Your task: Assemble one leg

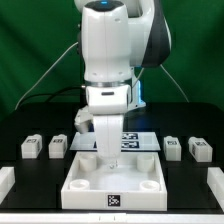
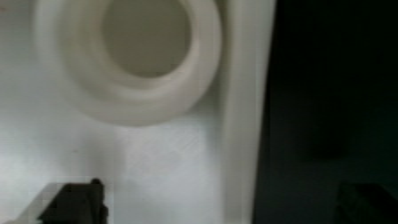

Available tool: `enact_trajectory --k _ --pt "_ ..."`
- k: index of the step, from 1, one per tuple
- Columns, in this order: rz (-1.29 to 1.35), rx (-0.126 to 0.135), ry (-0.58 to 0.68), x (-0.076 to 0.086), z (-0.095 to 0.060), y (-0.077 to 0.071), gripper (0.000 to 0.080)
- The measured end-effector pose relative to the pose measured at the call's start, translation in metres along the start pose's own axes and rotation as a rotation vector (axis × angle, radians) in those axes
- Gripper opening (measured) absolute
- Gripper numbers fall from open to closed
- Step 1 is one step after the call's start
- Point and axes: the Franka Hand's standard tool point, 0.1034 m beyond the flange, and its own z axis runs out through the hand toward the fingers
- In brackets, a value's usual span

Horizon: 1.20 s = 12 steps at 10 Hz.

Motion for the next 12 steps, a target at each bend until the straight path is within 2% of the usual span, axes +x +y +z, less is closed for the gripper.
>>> enact_trajectory --k 1,2,3,4,5,6,7,12 --pt "0.051 -0.007 0.002 0.0057 0.0021 0.0007 0.065" --pt "0.048 -0.006 0.001 0.0055 0.0022 0.0006 0.0556" --pt "0.054 -0.006 0.001 0.0041 0.0023 0.0005 0.0418" --pt "0.054 -0.006 0.001 0.004 0.0023 0.0004 0.0418" --pt "0.054 -0.006 0.001 0.0039 0.0023 0.0004 0.0282" --pt "0.054 -0.006 0.001 0.0039 0.0023 0.0004 0.0102" --pt "0.055 -0.008 0.001 0.0038 0.0021 0.0008 0.0054" --pt "0.055 -0.008 0.001 0.0036 0.002 0.0009 0.0054"
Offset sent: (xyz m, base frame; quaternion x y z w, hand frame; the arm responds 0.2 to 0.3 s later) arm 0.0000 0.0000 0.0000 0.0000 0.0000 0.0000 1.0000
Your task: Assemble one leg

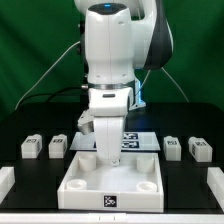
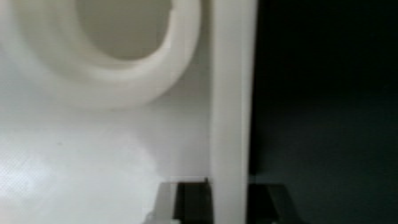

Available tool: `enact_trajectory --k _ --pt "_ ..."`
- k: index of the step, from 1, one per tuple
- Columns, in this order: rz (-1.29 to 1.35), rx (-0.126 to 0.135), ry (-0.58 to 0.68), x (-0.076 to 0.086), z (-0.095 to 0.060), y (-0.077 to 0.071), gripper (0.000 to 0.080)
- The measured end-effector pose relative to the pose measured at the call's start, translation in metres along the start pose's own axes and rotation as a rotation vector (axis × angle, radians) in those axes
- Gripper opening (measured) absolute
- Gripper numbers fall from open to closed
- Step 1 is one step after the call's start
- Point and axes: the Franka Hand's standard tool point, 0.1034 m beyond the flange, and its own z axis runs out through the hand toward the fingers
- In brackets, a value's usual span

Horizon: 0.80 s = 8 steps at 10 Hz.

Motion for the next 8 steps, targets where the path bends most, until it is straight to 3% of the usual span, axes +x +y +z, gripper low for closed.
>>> enact_trajectory --k 3,4,7,8 --pt "0.002 0.0 0.0 0.001 0.0 0.0 0.0054" --pt "-0.014 -0.006 0.005 0.012 0.0 0.007 0.0054" --pt "-0.044 -0.044 0.049 0.063 0.001 0.044 0.0054" --pt "-0.049 -0.035 0.056 0.077 0.002 0.052 0.0054"
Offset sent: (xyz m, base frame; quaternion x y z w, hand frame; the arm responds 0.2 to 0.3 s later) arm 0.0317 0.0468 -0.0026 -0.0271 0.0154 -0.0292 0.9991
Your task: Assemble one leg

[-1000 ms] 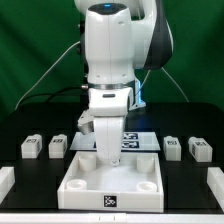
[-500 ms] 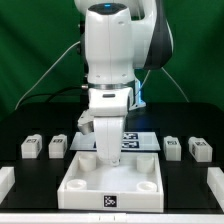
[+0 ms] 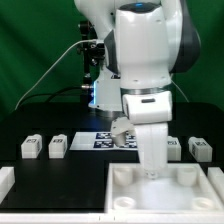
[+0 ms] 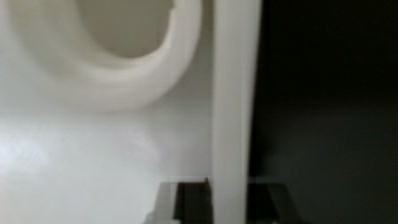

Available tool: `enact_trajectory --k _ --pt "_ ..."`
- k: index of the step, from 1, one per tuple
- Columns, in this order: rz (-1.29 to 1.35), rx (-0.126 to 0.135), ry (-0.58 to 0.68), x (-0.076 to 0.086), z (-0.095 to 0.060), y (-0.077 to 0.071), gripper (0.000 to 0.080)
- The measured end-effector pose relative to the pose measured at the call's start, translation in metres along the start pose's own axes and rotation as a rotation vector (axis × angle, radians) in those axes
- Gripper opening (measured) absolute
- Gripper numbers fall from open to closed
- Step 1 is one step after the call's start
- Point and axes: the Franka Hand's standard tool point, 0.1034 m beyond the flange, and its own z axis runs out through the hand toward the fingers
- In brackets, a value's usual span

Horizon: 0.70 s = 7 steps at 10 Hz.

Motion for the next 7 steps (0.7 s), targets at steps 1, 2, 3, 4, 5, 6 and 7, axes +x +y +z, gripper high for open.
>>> enact_trajectory --k 1,2,3,4,5,6,7 --pt "0.003 0.021 0.0 0.0066 0.0007 0.0001 0.0054" --pt "0.016 0.041 -0.005 0.0096 0.0007 -0.0004 0.0054" --pt "0.015 0.059 -0.015 0.0099 -0.0001 -0.0008 0.0054" --pt "0.009 0.065 -0.019 0.0098 -0.0016 -0.0005 0.0054" --pt "0.007 0.058 -0.017 0.0093 -0.0008 -0.0013 0.0054" --pt "0.009 0.059 -0.017 0.009 -0.0004 -0.0013 0.0125" --pt "0.01 0.06 -0.016 0.0087 -0.0001 -0.0014 0.0125"
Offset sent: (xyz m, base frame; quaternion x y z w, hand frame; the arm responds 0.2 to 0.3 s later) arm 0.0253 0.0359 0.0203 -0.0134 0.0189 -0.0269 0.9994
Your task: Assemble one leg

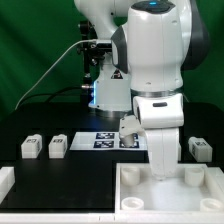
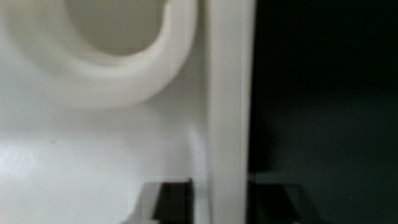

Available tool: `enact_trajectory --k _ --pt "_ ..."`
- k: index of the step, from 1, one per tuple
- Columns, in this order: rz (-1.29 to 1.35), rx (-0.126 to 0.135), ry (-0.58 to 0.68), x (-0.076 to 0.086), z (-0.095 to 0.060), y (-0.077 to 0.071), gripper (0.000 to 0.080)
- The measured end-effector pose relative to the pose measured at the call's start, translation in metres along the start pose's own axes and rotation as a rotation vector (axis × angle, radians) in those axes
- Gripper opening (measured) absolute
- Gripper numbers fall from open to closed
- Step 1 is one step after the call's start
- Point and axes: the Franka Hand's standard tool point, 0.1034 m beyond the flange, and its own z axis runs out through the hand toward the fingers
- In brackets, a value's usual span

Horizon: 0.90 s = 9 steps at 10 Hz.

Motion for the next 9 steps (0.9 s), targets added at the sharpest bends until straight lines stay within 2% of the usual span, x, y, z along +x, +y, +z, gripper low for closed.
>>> enact_trajectory --k 1,2,3,4,5,6,9 --pt "0.001 0.0 0.0 -0.0003 0.0002 -0.0001 0.0309" --pt "0.001 0.001 0.0 -0.0006 0.0004 -0.0002 0.0309" --pt "0.002 0.001 0.0 -0.0008 0.0006 -0.0003 0.0492" --pt "0.002 0.001 0.0 -0.0009 0.0007 -0.0004 0.0597" --pt "0.002 0.002 0.0 -0.001 0.0009 -0.0005 0.0597" --pt "0.002 0.002 0.0 -0.0011 0.001 -0.0005 0.0639" --pt "0.003 0.003 0.0 -0.0014 0.0013 -0.0006 0.0649"
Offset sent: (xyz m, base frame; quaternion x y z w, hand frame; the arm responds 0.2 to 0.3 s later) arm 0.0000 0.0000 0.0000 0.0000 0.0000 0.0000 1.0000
